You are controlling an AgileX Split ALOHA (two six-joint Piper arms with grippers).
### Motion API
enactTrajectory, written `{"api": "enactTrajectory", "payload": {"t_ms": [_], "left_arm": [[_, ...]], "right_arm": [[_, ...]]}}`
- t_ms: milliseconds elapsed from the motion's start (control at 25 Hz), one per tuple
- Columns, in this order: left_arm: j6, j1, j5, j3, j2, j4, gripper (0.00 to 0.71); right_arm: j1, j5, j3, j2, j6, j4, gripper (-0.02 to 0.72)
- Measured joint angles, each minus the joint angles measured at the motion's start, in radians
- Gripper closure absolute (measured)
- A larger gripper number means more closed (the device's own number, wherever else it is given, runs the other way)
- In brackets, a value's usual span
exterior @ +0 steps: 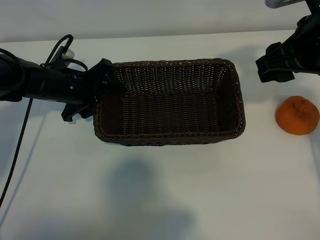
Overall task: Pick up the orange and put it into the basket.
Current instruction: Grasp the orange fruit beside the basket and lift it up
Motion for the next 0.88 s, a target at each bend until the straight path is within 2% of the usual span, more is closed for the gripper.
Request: {"api": "enactTrajectory", "payload": {"t_ms": [280,440,880], "left_arm": [[0.0,0.0,0.007,-0.001,-0.018,0.017,0.09],[-0.035,0.0,0.016,-0.031,-0.042,0.08,0.093],[-0.285,0.0,0.118,-0.132,-0.072,0.421,0.107]], "right_arm": [[0.0,-0.001,0.0,0.0,-0.001,0.0,0.108],[0.0,-0.001,0.0,0.0,-0.001,0.0,0.108],[0.0,-0.001,0.0,0.0,-0.003,0.0,0.108]]}}
